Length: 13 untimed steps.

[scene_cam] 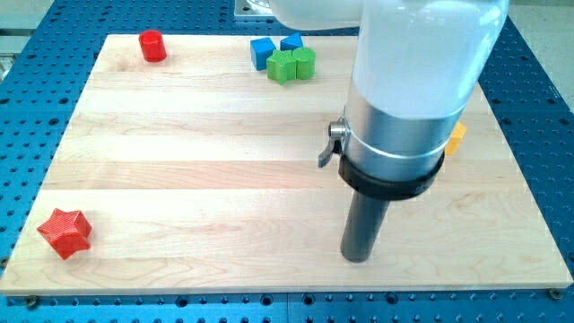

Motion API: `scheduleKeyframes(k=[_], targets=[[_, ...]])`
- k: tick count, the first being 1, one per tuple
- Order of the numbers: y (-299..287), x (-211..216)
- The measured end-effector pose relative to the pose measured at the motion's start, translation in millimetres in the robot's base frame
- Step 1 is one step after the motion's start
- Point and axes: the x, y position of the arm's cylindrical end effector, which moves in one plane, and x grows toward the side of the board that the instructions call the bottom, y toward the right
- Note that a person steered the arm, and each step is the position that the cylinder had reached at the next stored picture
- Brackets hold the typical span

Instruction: Move the red star to the top left of the yellow heart

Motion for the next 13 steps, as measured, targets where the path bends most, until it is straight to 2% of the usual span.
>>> scheduleKeyframes(k=[1,4,6,7,8,9,10,11,13], targets=[[-26.6,21.9],[-52.4,21.9],[-243.5,20.8],[-298.1,18.2],[-298.4,-29.0],[-287.7,-42.6],[-312.8,-2.5],[-358.5,-32.3],[-293.4,-107.3]])
